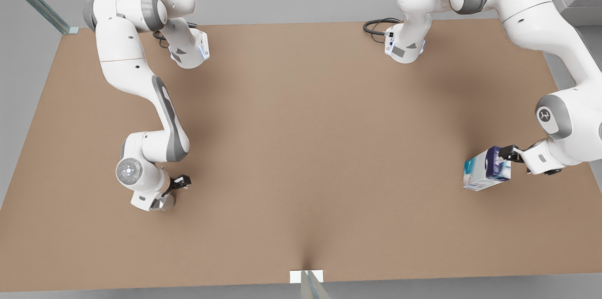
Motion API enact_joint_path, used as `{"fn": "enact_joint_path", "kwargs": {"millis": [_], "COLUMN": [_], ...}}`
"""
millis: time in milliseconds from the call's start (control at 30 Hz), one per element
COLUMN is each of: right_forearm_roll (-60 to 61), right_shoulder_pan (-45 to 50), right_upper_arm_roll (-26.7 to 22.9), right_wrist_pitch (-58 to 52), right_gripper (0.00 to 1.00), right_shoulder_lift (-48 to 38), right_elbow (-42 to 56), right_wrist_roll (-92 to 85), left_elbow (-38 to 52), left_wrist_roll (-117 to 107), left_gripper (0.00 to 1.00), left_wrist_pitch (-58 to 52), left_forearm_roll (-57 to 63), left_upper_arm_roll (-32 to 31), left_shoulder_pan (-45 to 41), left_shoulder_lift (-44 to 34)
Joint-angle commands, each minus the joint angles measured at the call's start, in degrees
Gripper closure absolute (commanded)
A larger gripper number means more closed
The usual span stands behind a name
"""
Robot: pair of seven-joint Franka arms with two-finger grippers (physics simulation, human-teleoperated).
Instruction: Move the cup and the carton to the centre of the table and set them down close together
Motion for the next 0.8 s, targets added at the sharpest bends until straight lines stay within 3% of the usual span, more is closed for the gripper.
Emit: {"fn": "enact_joint_path", "kwargs": {"millis": [0,267,300,333,367,433,767], "right_forearm_roll": [0.00,0.00,0.00,0.00,0.00,0.00,0.00], "right_shoulder_pan": [0.00,0.00,0.00,0.00,0.00,0.00,0.18], "right_upper_arm_roll": [0.00,0.00,0.00,-0.09,0.00,0.00,0.00], "right_wrist_pitch": [0.00,3.08,3.08,2.90,2.73,2.73,2.20], "right_gripper": [0.00,0.00,0.18,0.50,0.65,0.77,0.79], "right_shoulder_lift": [0.05,3.66,3.66,3.66,3.66,3.66,3.13], "right_elbow": [0.00,0.09,0.09,0.18,0.18,0.18,0.70], "right_wrist_roll": [0.00,0.00,0.00,-0.26,-0.44,-0.53,-2.55], "left_elbow": [0.00,0.00,0.00,0.00,0.00,0.18,1.23], "left_wrist_roll": [-0.18,-0.80,-0.89,-0.89,-0.89,-1.06,-1.06], "left_gripper": [0.00,0.00,0.00,0.00,0.00,0.00,0.00], "left_wrist_pitch": [-0.04,-0.12,-0.12,-0.12,-0.30,-0.39,-0.39], "left_forearm_roll": [0.18,0.27,0.27,0.27,0.27,0.27,0.27], "left_upper_arm_roll": [0.00,-0.09,-0.09,-0.09,-0.09,-0.09,-0.09], "left_shoulder_pan": [0.00,0.00,0.00,0.00,0.00,0.00,0.00], "left_shoulder_lift": [0.00,0.08,0.08,0.08,0.08,0.08,1.23]}}
